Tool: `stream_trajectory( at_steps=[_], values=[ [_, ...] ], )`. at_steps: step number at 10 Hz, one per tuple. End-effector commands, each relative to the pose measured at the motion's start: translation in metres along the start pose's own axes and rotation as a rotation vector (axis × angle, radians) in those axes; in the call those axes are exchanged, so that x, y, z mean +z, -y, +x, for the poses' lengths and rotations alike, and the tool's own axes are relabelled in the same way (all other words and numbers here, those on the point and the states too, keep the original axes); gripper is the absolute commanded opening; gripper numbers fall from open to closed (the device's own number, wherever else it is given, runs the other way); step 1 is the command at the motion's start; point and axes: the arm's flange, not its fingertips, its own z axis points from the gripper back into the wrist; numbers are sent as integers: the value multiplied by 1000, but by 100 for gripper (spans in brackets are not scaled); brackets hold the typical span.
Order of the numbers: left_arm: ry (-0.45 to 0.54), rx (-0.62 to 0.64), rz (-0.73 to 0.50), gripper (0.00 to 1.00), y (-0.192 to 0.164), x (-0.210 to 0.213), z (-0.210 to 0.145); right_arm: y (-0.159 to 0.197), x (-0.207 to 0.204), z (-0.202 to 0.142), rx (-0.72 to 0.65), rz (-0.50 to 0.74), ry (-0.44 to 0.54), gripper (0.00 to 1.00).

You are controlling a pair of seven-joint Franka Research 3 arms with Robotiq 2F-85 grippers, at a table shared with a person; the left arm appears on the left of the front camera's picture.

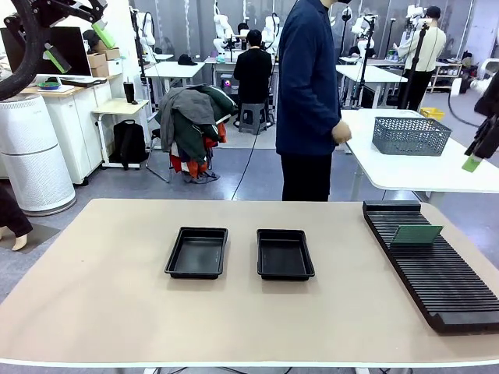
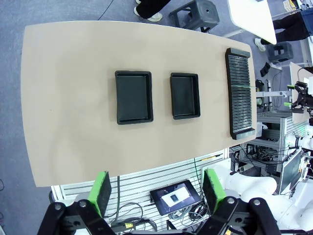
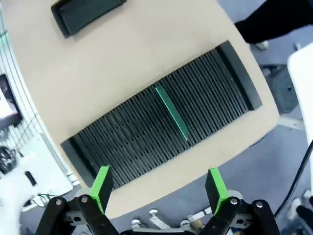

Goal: Inspect and transfer BCBs to ESD trays.
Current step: Pick up the Blank PCB from the PCB Rack and place it in the left ESD tray.

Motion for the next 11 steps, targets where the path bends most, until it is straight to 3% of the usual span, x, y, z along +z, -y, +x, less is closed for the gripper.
stream_trajectory(
  at_steps=[1,3,11],
  values=[
    [-1,-8,-1,100,-1,0,0,-2,-31,-4,119,-49,-22,100],
    [-1,-8,-1,100,-1,0,0,-3,-58,-8,259,-51,-38,100],
    [-1,-8,-1,100,-1,0,0,-3,-138,5,509,-122,-135,100]
  ],
)
